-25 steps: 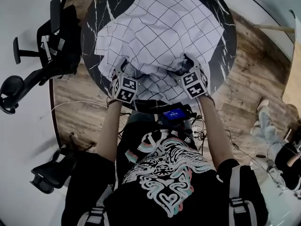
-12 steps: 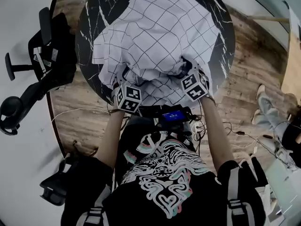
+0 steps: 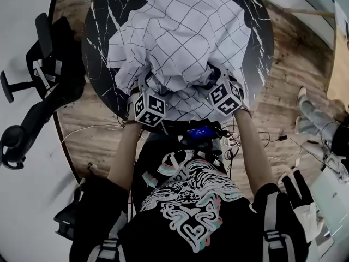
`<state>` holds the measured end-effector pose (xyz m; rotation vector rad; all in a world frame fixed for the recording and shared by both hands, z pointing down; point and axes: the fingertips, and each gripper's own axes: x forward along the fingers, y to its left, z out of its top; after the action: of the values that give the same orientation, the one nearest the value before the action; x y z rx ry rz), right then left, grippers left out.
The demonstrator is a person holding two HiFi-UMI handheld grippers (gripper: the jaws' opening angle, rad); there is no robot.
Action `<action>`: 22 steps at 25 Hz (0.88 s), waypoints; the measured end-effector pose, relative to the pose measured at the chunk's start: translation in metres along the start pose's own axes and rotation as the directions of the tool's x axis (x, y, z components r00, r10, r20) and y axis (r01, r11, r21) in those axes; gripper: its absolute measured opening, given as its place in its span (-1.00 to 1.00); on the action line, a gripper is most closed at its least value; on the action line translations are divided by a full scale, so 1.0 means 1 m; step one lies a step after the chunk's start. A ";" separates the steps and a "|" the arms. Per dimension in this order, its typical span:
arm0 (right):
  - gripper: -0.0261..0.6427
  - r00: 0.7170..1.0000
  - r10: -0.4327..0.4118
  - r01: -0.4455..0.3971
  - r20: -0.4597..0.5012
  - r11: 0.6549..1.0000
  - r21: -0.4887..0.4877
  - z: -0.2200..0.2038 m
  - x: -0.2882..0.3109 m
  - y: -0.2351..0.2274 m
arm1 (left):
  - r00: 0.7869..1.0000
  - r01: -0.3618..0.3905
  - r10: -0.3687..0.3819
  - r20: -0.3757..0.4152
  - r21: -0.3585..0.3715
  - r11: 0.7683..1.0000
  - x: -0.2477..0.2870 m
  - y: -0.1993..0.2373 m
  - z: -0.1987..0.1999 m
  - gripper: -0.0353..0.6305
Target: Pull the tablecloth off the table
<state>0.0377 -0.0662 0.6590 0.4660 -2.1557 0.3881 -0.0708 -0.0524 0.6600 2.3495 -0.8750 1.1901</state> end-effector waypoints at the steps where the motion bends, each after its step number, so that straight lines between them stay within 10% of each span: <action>1: 0.29 1.000 0.006 -0.006 -0.001 1.000 -0.008 0.002 0.001 0.001 | 1.000 0.006 -0.006 0.002 0.011 1.000 0.001 0.000 0.002 0.61; 22: 0.13 0.996 0.090 -0.092 -0.022 0.987 -0.135 0.025 0.017 0.029 | 0.986 0.157 -0.164 0.006 0.258 0.953 0.016 -0.008 0.024 0.59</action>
<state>-0.0025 -0.0547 0.6560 0.2880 -2.1768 0.2915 -0.0440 -0.0657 0.6594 2.5887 -0.5507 1.2711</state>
